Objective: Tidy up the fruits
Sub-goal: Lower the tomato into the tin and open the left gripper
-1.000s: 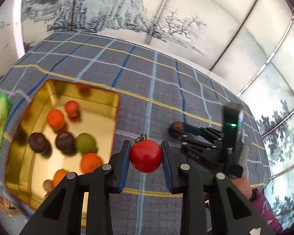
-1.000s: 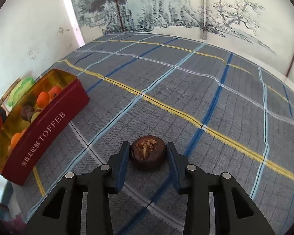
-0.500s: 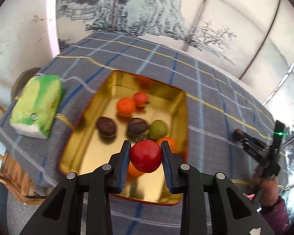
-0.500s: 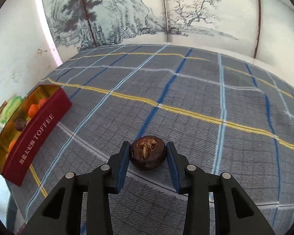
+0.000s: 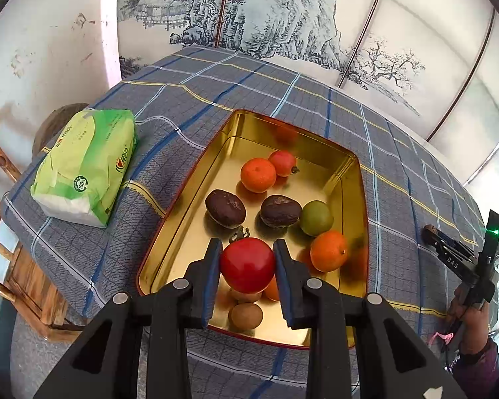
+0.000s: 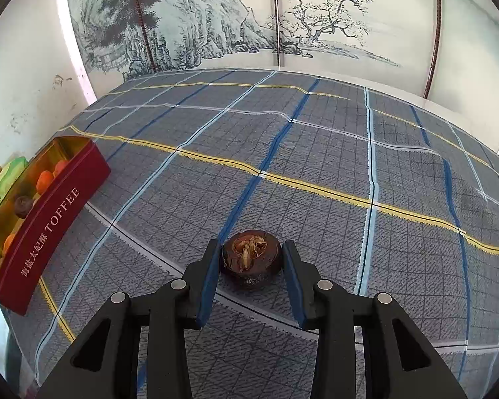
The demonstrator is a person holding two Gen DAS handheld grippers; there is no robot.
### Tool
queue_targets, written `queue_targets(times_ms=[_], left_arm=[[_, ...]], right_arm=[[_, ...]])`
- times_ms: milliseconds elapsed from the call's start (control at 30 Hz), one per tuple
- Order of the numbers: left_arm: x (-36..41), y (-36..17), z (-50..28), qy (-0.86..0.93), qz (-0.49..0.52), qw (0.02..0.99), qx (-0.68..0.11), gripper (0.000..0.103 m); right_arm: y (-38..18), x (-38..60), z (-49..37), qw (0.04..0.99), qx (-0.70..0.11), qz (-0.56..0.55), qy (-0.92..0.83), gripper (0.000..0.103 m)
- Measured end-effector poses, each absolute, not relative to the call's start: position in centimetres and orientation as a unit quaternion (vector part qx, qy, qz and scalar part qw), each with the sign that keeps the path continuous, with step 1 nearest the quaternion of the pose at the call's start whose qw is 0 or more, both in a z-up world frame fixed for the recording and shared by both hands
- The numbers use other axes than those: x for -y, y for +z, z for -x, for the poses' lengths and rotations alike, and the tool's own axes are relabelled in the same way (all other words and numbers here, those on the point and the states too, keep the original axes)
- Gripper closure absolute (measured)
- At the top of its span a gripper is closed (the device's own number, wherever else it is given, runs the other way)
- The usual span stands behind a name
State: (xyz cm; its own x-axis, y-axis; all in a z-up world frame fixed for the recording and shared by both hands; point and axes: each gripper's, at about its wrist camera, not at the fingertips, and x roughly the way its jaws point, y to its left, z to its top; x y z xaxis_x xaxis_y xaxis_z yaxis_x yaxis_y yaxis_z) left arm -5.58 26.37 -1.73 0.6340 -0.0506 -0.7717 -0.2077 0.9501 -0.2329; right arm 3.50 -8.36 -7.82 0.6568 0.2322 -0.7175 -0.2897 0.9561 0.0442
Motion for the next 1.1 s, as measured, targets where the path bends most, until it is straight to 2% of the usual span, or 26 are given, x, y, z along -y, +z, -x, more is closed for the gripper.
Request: queue_targets(times_ms=[1100], left_arm=[[-24.9,-4.1,3.8,0.065,0.078,0.897,-0.431,0.075]], right_arm=[[-8.3,8.2,-3.8,0.906,-0.398,0.039,0.142,0.064]])
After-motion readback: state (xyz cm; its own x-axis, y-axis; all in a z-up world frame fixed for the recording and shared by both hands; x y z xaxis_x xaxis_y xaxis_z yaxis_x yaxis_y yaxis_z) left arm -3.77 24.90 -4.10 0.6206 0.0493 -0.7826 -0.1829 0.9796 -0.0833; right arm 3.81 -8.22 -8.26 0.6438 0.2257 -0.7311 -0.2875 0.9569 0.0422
